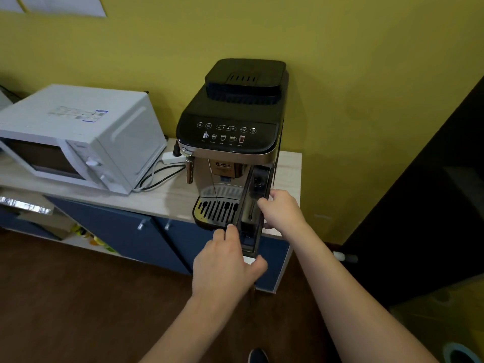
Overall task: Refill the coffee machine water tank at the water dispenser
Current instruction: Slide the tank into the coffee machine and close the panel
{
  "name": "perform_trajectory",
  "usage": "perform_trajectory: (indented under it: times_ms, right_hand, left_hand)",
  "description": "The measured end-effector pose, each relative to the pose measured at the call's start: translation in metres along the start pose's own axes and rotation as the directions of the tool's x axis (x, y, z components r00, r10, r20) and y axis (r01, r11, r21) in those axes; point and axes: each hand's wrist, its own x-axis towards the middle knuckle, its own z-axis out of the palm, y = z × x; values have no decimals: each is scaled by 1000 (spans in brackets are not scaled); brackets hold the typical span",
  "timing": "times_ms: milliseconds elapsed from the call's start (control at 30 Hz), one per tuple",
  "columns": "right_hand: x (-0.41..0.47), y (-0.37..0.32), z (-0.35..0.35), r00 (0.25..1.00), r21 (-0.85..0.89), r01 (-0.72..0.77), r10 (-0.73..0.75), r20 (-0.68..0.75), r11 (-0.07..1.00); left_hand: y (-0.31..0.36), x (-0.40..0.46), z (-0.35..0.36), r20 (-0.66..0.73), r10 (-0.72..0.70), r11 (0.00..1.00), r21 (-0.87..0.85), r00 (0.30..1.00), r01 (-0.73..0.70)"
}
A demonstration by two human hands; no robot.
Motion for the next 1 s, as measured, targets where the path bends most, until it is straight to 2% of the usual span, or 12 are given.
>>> perform_trajectory:
  times_ms: [267,367,433,567,1000]
  right_hand:
    - [21,-4,-15,999,75,-25,21,47,997]
    - [29,-5,-19,996,157,-48,36,77,986]
    - [29,-3,-19,996,186,-14,-3,90,982]
    - [28,9,-17,991,149,92,-106,87,985]
    - [35,20,-12,989,128,100,-113,98,987]
  left_hand:
    - [14,27,4,6,-24,999,-21,1000,24]
    - [12,33,4,-3,-24,999,-25,1000,24]
    - [10,33,4,-18,-15,999,-35,1000,14]
    - [6,29,7,-46,-7,998,-62,999,4]
    - [9,26,12,-26,-15,999,-52,1000,14]
